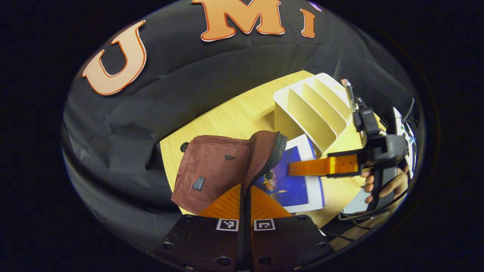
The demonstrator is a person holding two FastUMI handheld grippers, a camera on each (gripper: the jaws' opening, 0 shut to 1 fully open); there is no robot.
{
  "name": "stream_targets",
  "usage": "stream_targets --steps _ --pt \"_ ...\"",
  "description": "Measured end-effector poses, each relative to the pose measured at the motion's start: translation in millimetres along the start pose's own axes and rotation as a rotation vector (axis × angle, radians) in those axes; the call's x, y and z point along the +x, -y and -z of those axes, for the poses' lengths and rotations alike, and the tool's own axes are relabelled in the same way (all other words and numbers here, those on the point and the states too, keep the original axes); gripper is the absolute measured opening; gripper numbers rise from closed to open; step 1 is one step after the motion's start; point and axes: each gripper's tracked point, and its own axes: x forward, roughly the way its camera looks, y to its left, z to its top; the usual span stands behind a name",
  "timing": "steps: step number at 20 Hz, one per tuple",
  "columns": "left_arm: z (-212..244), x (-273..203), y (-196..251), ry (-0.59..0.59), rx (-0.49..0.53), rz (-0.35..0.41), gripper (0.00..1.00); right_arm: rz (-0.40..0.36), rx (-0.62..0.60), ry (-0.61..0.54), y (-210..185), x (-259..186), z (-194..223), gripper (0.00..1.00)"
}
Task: Open the schoolbag, grab two books from the bookshelf and put them into the schoolbag.
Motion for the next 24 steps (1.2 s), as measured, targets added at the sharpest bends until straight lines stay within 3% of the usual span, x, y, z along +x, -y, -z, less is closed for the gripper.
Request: stream_targets --steps 5,7,10,11,12,13,14,16,24 --pt "-8.2 -7.3 12.2 0.008 0.019 0.012 0.0 0.052 -0.032 0.054 -0.2 15.1 4.0 0.33" --pt "-5.5 -3.6 11.3 0.003 0.029 0.003 0.01 0.139 -0.052 0.043 8.6 23.3 7.6 0.38" --pt "-0.5 -0.9 12.3 -0.009 0.023 0.008 0.01 0.252 -0.107 -0.009 25.8 35.0 16.6 0.62" --pt "0.6 1.1 11.8 -0.014 0.021 0.011 0.0 0.274 -0.118 -0.033 28.4 41.0 22.1 0.51" --pt "2.9 1.1 12.9 -0.017 0.017 0.015 0.0 0.305 -0.133 -0.054 31.4 44.5 25.2 0.8" --pt "2.7 2.4 13.4 -0.019 0.012 0.019 0.01 0.34 -0.148 -0.067 35.8 47.7 27.2 0.7" --pt "3.1 1.8 12.4 -0.02 0.012 0.018 0.01 0.364 -0.159 -0.068 35.8 48.8 27.7 0.95" --pt "2.7 2.9 10.3 -0.019 0.002 0.021 0.01 0.39 -0.177 -0.081 36.0 47.1 27.2 0.97" --pt "7.0 5.9 3.0 -0.019 -0.057 0.035 0.0 0.366 -0.231 -0.105 35.6 15.7 19.5 0.98"
